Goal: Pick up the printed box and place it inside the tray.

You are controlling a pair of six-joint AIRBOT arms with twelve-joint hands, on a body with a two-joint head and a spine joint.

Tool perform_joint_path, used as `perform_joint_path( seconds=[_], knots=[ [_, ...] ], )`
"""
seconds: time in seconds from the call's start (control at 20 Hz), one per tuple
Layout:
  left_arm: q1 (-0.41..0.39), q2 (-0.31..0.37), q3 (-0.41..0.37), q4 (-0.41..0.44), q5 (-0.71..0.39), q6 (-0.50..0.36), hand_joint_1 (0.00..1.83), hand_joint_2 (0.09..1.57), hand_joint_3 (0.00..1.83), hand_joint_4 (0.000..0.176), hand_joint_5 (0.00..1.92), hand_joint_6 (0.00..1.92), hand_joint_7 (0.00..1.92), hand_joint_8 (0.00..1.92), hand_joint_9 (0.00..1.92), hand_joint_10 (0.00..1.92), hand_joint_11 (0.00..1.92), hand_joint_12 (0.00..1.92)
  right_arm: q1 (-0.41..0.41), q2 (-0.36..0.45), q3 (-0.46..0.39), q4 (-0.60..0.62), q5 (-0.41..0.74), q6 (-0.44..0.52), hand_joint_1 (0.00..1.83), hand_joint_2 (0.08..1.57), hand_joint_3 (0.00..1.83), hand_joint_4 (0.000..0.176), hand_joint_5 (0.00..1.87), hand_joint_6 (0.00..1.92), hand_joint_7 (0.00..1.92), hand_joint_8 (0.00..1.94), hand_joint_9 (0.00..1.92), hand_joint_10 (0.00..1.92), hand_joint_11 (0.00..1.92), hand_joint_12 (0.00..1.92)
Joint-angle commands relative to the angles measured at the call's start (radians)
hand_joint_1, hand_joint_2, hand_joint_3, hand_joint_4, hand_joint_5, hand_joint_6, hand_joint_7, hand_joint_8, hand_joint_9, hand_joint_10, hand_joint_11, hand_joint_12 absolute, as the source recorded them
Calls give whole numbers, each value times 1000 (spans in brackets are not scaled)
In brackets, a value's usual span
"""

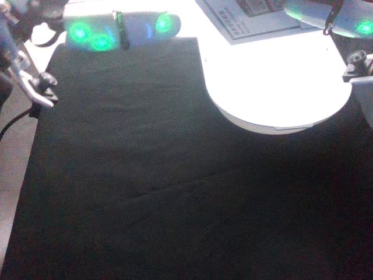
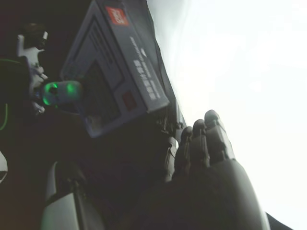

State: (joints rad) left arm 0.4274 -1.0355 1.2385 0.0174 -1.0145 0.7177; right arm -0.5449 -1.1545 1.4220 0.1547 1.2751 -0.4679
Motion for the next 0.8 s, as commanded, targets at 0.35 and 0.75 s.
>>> perform_joint_path(
  seconds=[0.35,0.75],
  knots=[
    [121,60,-55,-96,-283,-4,534,859,6,85,0,0,0,0,0,0,0,0,40,-3,76,-51,71,-54,1267,1058,2,0,1056,709,1167,864,1112,864,916,1287],
    [178,75,-82,-119,-333,-5,504,831,0,44,0,0,0,0,0,0,0,1779,43,-2,81,-57,11,-146,1178,1065,1,0,1082,797,928,1263,1039,1688,1067,1881]
  ],
)
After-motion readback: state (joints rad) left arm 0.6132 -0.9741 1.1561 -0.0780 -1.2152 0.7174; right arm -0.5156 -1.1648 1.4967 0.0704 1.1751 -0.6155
